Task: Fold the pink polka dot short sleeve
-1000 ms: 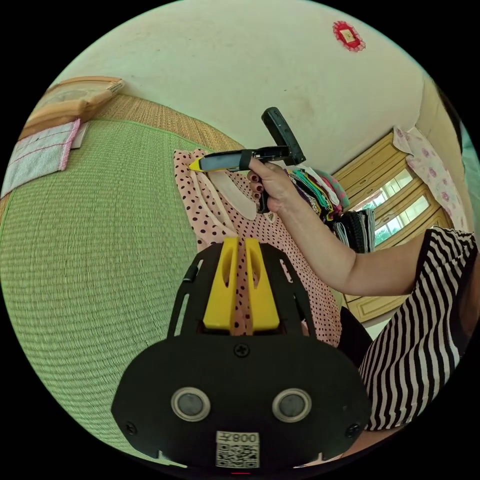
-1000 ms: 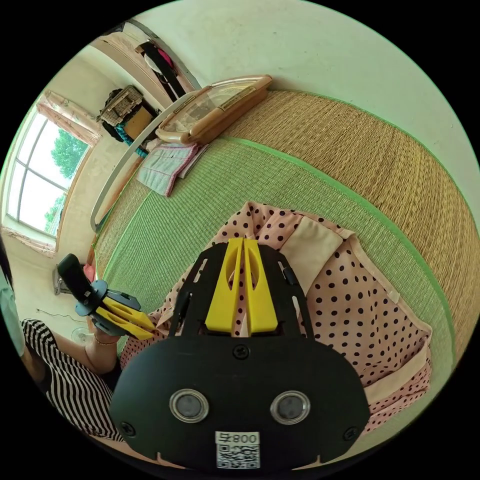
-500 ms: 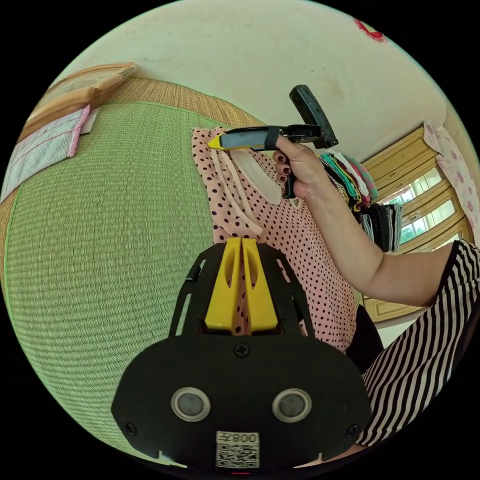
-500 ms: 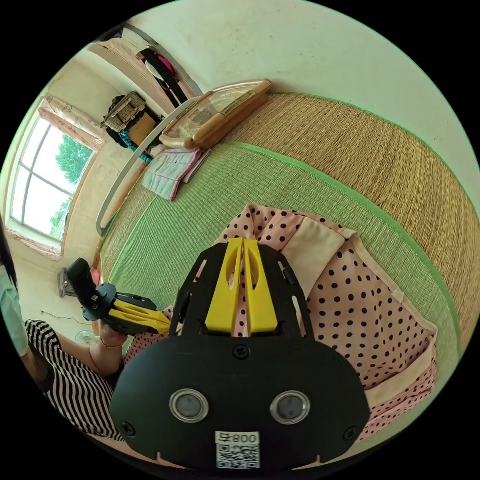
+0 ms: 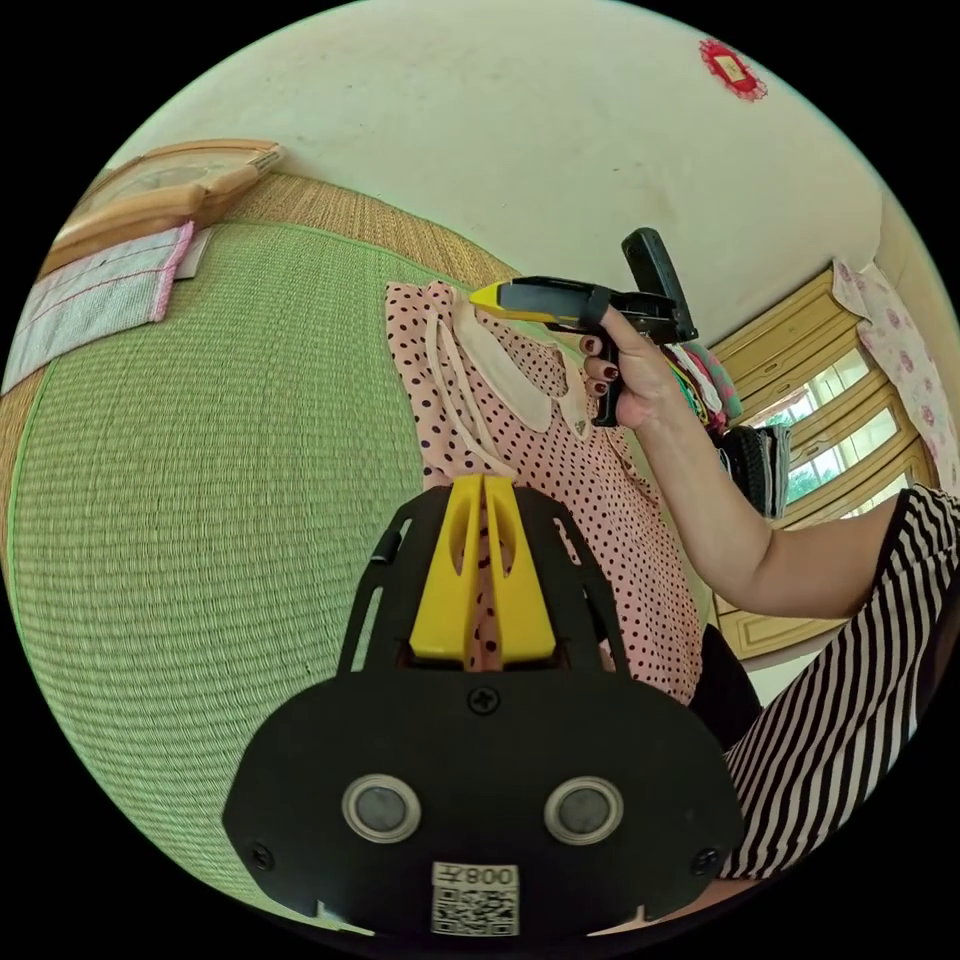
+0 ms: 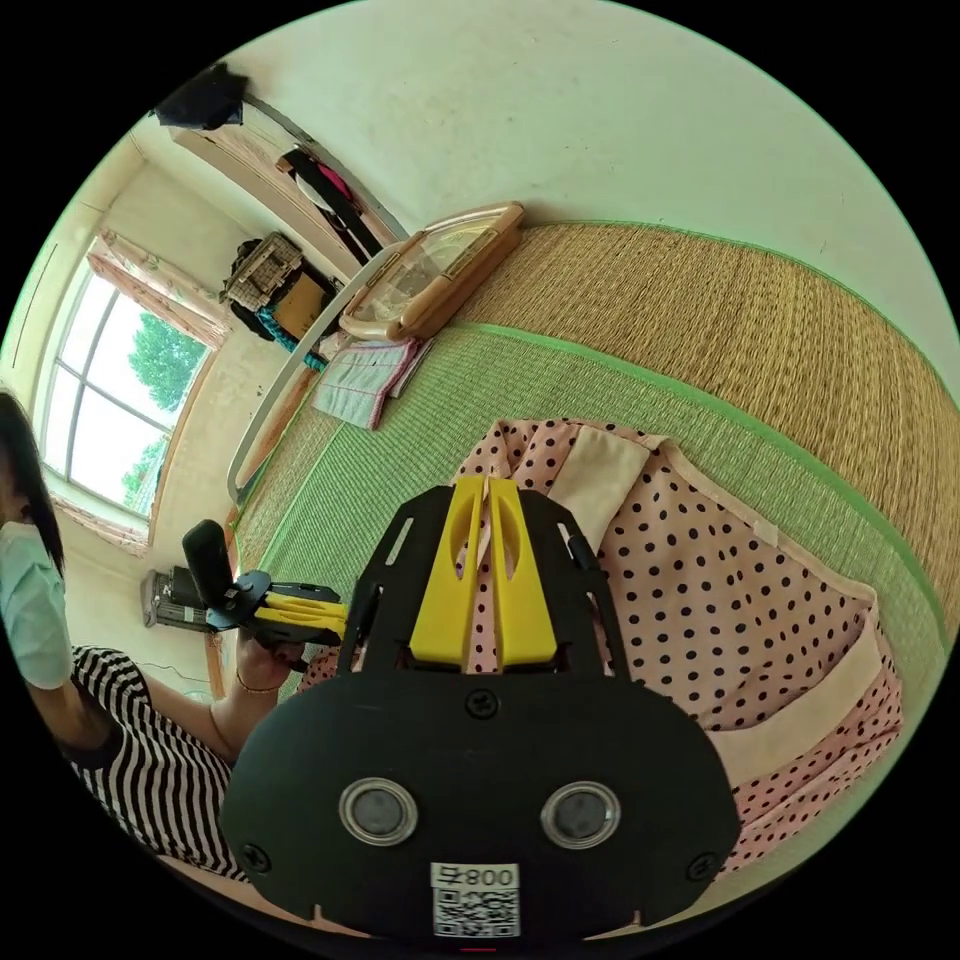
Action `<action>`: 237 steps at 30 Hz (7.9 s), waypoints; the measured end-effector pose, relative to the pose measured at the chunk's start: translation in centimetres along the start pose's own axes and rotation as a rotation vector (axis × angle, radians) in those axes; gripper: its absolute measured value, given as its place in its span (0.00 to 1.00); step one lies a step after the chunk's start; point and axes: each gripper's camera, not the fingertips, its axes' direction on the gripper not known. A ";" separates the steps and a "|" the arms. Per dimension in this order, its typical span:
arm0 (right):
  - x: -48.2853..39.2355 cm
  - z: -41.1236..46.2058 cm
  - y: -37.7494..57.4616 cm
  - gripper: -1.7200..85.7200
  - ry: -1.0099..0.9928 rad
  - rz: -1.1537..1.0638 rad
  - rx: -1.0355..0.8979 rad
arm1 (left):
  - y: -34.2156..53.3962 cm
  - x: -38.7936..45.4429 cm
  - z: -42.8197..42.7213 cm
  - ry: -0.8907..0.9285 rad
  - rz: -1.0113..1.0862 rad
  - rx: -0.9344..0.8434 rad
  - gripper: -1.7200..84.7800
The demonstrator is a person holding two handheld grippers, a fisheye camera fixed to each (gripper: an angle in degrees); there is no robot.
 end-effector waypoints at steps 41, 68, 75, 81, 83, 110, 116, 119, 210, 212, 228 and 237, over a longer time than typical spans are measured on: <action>-8.6 -21.2 62.0 0.11 0.045 0.574 -0.009 | 30.4 13.4 -24.3 0.112 -0.324 -0.212 0.11; -5.7 -18.8 66.1 0.15 0.019 0.623 -0.072 | 29.4 16.3 -19.6 0.009 -0.318 -0.512 0.11; -4.4 -17.5 65.5 0.14 -0.013 0.613 -0.120 | 30.6 16.6 -21.6 0.025 -0.340 -0.504 0.11; -3.3 -17.6 66.1 0.11 -0.028 0.610 -0.137 | 31.7 16.6 -22.6 0.008 -0.352 -0.521 0.10; -3.0 -17.6 66.4 0.09 -0.034 0.610 -0.139 | 32.1 16.4 -23.0 0.005 -0.357 -0.522 0.08; -5.6 -25.7 74.9 0.02 -0.324 0.432 0.030 | 46.3 15.0 -40.1 0.334 -0.392 -0.247 0.03; -6.8 -27.7 78.2 0.02 -0.368 0.427 0.070 | 50.1 15.1 -43.1 0.420 -0.404 -0.206 0.03; -7.6 -28.8 79.3 0.02 -0.370 0.412 0.082 | 51.4 15.6 -44.5 0.436 -0.387 -0.207 0.03; 25.6 -22.1 35.9 0.03 -0.295 0.626 0.137 | 0.7 -19.2 3.0 0.498 -0.541 0.066 0.07; 25.0 -22.5 36.0 0.04 -0.301 0.623 0.166 | 0.2 -18.6 3.2 0.517 -0.538 0.088 0.08; 6.3 -21.0 32.6 0.11 0.115 0.294 0.044 | -6.0 2.5 5.4 0.232 -0.133 -0.030 0.11; -0.4 -16.6 29.1 0.11 0.433 0.139 -0.078 | -13.9 13.0 13.2 -0.150 0.055 -0.273 0.11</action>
